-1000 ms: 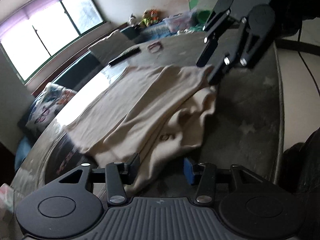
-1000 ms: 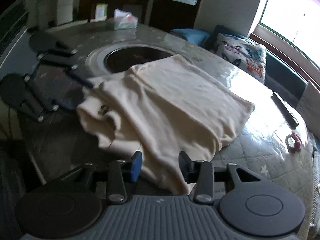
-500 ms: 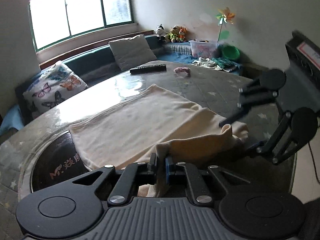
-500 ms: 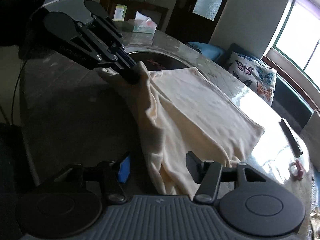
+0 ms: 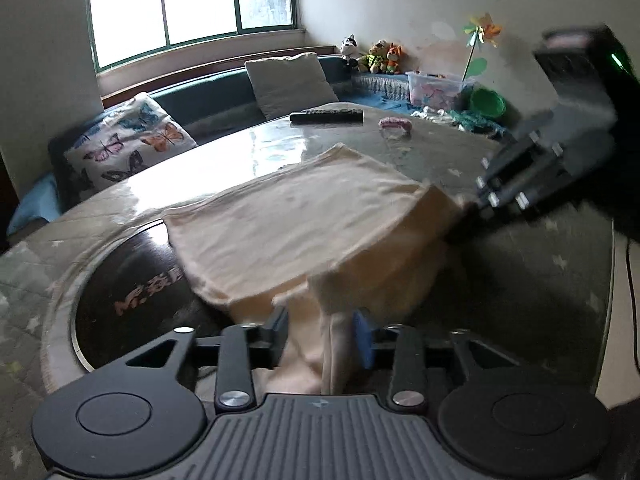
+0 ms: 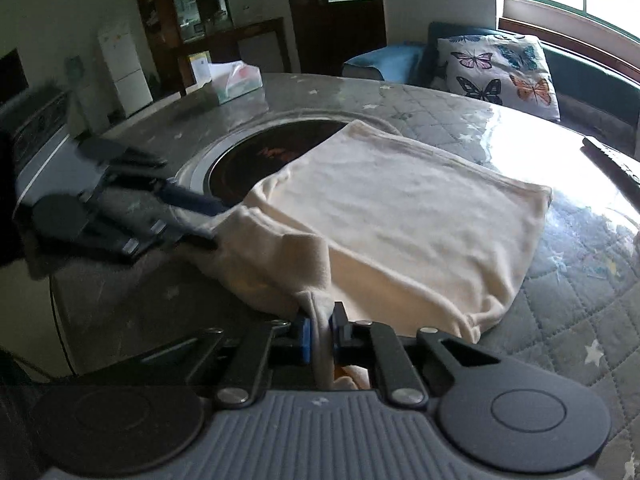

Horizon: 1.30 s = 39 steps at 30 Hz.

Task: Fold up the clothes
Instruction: 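Lift the hem with both grippers and fold it toward the collar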

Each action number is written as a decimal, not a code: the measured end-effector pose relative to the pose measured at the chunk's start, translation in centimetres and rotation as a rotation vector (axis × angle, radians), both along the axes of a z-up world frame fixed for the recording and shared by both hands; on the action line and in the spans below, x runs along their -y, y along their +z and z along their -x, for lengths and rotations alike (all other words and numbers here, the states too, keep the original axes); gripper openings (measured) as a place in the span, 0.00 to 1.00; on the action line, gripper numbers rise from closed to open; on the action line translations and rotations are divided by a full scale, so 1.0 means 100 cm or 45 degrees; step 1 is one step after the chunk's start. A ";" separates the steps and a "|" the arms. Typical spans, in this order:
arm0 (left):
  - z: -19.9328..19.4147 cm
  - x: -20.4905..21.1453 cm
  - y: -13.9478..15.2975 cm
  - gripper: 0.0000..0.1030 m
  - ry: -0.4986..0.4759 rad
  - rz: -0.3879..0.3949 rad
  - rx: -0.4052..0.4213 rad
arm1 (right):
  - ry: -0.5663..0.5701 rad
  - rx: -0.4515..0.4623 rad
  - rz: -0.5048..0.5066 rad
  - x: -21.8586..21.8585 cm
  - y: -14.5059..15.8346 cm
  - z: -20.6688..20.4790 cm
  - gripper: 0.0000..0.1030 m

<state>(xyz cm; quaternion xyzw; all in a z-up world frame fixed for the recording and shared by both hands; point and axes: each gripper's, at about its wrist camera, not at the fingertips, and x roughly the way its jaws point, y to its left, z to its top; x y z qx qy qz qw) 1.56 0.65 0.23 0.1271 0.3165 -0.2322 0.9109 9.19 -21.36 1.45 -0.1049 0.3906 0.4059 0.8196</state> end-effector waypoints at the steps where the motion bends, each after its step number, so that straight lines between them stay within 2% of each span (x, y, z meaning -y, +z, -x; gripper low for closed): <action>1: 0.006 0.000 -0.001 0.43 -0.001 -0.017 0.007 | -0.003 -0.001 -0.005 0.000 0.001 -0.002 0.08; 7: 0.027 0.008 -0.018 0.43 -0.032 -0.192 0.095 | -0.007 0.017 -0.011 -0.004 0.005 -0.004 0.08; 8: 0.026 0.010 -0.021 0.40 -0.037 -0.224 0.108 | -0.011 0.022 -0.011 -0.004 0.005 -0.003 0.08; 9: 0.026 0.012 -0.025 0.30 -0.043 -0.252 0.120 | -0.017 0.036 -0.007 -0.004 0.004 -0.001 0.08; 11: 0.025 0.012 -0.028 0.18 -0.049 -0.278 0.135 | -0.024 0.079 0.005 -0.005 0.005 0.004 0.07; 13: 0.025 0.012 -0.027 0.13 -0.053 -0.283 0.146 | -0.029 0.121 0.005 -0.005 0.007 0.013 0.07; 21: 0.056 0.003 0.013 0.11 -0.060 -0.178 0.214 | -0.062 0.238 -0.047 0.008 0.025 0.047 0.06; 30: 0.118 -0.007 0.056 0.11 -0.061 -0.026 0.144 | -0.023 0.256 -0.096 0.028 0.055 0.122 0.06; 34: 0.108 -0.006 0.063 0.11 -0.055 -0.013 0.146 | -0.028 0.275 -0.081 0.028 0.063 0.129 0.05; 39: 0.059 -0.012 0.064 0.11 -0.013 0.038 0.124 | -0.073 0.265 -0.070 0.023 0.067 0.095 0.05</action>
